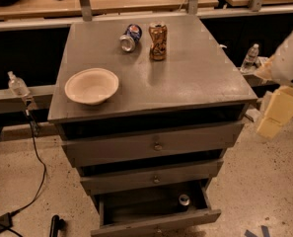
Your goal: Pick redbull can from bottom drawer and place on counter
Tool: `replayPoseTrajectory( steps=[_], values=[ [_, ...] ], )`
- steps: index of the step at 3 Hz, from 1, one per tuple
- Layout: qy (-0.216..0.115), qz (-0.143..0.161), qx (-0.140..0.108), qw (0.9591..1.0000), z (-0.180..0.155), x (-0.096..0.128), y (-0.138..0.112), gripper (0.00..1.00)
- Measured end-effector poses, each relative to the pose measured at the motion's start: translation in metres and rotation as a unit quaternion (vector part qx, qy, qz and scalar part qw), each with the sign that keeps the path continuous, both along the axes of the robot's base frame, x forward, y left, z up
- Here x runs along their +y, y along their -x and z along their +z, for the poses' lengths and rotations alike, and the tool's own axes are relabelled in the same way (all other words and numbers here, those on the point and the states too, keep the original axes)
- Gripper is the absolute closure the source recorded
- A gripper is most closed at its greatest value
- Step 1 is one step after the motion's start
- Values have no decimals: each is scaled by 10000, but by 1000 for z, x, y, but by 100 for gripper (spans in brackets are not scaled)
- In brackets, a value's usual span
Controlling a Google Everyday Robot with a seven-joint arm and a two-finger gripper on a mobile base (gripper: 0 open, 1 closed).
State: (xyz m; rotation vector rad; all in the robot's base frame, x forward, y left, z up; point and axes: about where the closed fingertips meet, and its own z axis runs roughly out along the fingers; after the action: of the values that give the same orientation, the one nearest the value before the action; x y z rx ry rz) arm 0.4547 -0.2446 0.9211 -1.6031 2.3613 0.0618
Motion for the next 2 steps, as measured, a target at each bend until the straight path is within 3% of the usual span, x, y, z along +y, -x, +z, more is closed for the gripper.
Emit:
replayPoseTrajectory(
  steps=[1, 2],
  values=[
    [-982, -534, -217, 9935, -40, -21, -2, 0],
    [-1966, -729, -396, 9770, -105, -26, 18, 0]
  ],
)
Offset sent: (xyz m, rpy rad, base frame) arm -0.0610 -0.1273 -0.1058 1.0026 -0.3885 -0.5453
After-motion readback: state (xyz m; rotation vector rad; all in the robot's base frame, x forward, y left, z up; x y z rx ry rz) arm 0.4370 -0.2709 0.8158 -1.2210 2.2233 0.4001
